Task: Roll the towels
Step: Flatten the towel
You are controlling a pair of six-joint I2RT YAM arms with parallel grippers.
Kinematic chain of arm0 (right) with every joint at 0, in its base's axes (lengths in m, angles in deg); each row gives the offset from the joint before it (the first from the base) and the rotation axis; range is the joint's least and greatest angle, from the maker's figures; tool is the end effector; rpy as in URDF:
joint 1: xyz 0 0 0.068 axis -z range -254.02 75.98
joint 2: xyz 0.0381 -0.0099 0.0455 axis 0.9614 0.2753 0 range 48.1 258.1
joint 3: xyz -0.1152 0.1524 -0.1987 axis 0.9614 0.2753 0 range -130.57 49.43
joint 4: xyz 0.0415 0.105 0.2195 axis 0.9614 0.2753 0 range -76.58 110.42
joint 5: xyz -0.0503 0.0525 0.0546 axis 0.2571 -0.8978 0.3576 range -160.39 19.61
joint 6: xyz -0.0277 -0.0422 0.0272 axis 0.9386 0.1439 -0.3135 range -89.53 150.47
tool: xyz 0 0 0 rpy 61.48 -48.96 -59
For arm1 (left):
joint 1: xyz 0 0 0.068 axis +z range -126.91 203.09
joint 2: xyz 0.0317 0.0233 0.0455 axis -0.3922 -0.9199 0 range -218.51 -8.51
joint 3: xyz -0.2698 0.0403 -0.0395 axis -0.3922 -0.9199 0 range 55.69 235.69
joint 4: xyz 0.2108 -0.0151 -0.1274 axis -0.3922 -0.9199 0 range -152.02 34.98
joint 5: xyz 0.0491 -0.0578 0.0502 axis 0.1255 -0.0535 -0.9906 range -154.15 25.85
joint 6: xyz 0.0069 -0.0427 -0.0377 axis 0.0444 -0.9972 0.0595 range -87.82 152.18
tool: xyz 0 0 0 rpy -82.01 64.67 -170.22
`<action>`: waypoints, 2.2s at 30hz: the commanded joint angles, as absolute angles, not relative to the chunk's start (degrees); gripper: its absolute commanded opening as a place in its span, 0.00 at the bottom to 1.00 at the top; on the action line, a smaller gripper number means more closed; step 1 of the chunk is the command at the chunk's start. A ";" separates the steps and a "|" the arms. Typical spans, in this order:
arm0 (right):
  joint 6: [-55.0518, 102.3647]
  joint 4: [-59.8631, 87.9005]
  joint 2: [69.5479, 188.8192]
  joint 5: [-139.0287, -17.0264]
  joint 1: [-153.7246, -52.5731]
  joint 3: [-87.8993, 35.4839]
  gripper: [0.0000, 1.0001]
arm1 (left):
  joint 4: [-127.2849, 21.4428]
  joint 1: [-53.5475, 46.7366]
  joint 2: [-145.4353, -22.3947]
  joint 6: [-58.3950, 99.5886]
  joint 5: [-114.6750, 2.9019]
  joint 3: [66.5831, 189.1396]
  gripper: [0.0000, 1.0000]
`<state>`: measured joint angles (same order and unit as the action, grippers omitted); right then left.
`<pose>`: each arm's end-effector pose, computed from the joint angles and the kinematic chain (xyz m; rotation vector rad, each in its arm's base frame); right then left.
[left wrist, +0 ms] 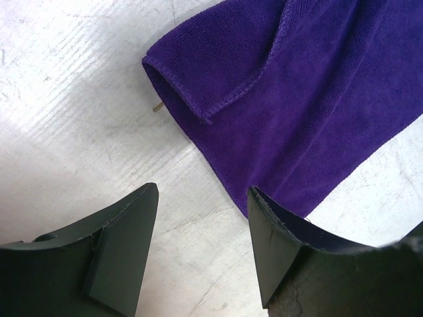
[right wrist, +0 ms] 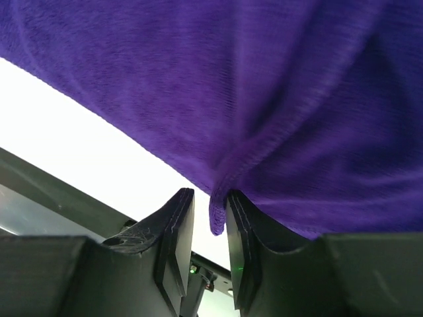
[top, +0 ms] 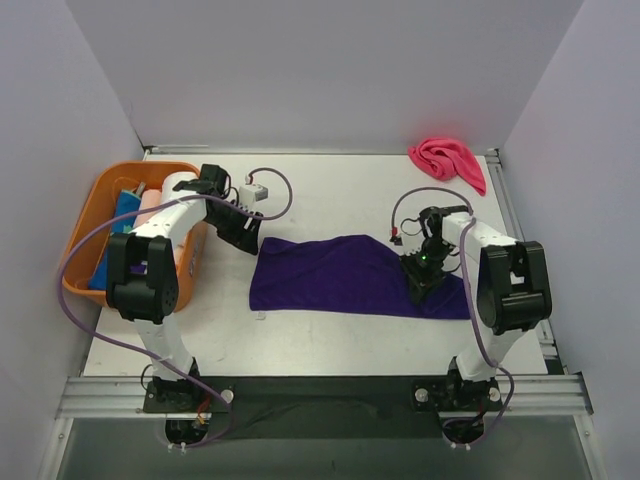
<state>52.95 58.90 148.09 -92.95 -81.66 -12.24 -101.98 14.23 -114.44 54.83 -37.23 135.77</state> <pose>0.2908 0.0547 0.1704 -0.7927 2.8236 0.5597 0.3512 -0.0734 0.2188 0.8361 2.6000 -0.5989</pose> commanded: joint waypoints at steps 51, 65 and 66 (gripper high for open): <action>55.70 68.35 144.78 -87.79 -74.29 -20.36 0.00 | -77.98 9.03 -107.03 123.58 -30.48 116.78 0.64; 56.22 69.94 146.01 -88.40 -74.20 -21.94 0.00 | -65.21 8.68 -104.40 124.37 -30.49 111.59 0.51; 56.22 70.02 145.93 -88.40 -72.81 -22.03 0.00 | -66.00 8.68 -104.66 124.90 -30.40 112.20 0.51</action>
